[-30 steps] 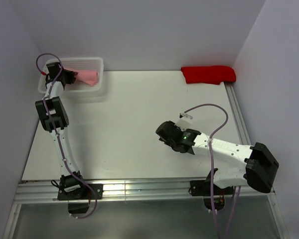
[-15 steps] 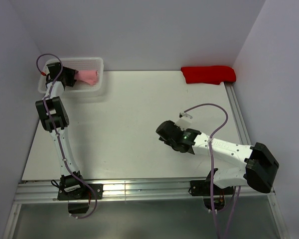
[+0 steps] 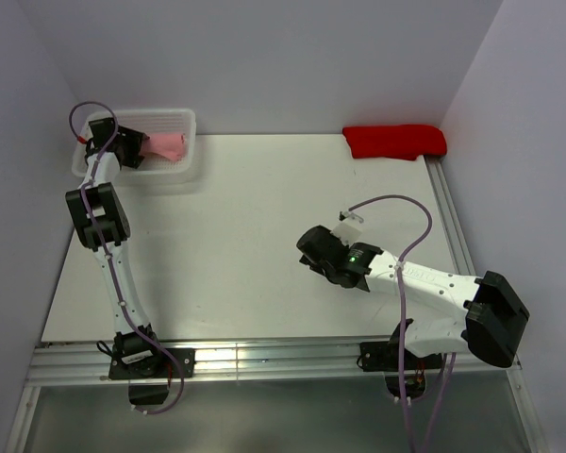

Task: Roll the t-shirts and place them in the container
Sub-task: Place the rolled tshirt into the container

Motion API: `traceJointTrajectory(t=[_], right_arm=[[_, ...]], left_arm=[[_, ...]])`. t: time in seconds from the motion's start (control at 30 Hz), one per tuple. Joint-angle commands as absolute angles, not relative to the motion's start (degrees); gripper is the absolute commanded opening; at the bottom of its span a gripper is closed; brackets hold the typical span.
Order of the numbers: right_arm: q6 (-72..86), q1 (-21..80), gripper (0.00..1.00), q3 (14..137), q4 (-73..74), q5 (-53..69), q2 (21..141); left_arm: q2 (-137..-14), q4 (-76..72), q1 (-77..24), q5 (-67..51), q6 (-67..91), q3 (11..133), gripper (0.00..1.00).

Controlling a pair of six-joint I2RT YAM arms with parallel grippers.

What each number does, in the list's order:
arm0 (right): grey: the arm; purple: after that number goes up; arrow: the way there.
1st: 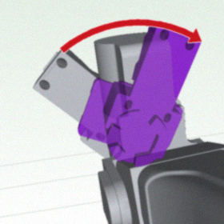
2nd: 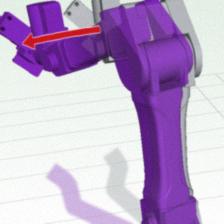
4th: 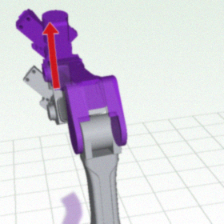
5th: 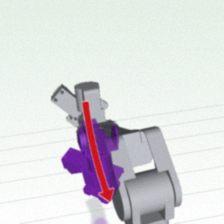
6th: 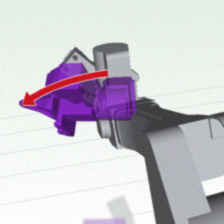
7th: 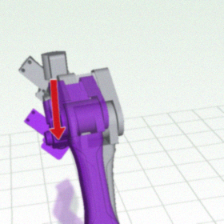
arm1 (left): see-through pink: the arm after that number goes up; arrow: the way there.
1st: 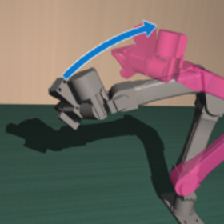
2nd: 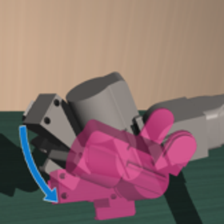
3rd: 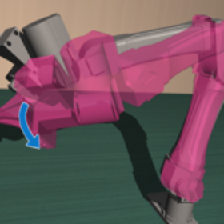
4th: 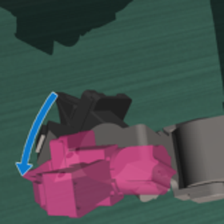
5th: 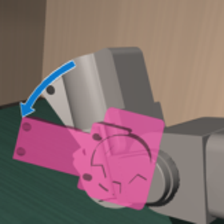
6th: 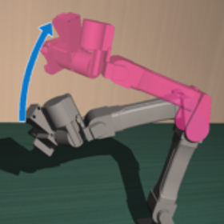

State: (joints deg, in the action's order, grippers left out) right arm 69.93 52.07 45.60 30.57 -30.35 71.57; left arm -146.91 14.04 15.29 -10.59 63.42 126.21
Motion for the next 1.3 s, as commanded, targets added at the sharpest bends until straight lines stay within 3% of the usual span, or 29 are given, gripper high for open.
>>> traceJointTrajectory(t=[0.0,0.27,0.3,0.33,0.73,0.97,1.1,1.27], right_arm=[[69.1,51.5,0.59,45.8,28.7,-30.8,71.3],[67.5,50.8,0.6,45.3,26.5,-29.8,71.7],[67.3,50.7,0.6,45.3,26.4,-29.7,71.7],[67.3,50.6,0.6,45.1,25.9,-29.5,71.8],[65.0,49.8,0.6,45.2,22.6,-29.1,71.2],[61.6,48.7,0.61,45.6,18.2,-27.1,69.3],[59.0,47.7,0.62,46.6,15.0,-25.1,68.4],[56.9,46.8,0.64,47.6,12.6,-24.1,66.7]], left_arm=[[-141.8,16.2,15.2,-9.3,61.3,126.9,0.73],[-138.4,16.2,15.5,-10.3,59.4,124.4,0.76],[-138.3,16.3,15.5,-10.6,59.1,124.5,0.85],[-138.2,16.3,15.5,-10.9,59.0,124.4,0.86],[-129.5,15.7,15.6,-17.5,51.0,119.5,0.92],[-114.9,21.3,14.4,-30.1,28.1,109.9,0.89],[-106.7,32.0,13.0,-35.5,10.8,104.3,0.87],[-89.6,37.4,5.6,-35.3,-6.5,86.3,0.88]])
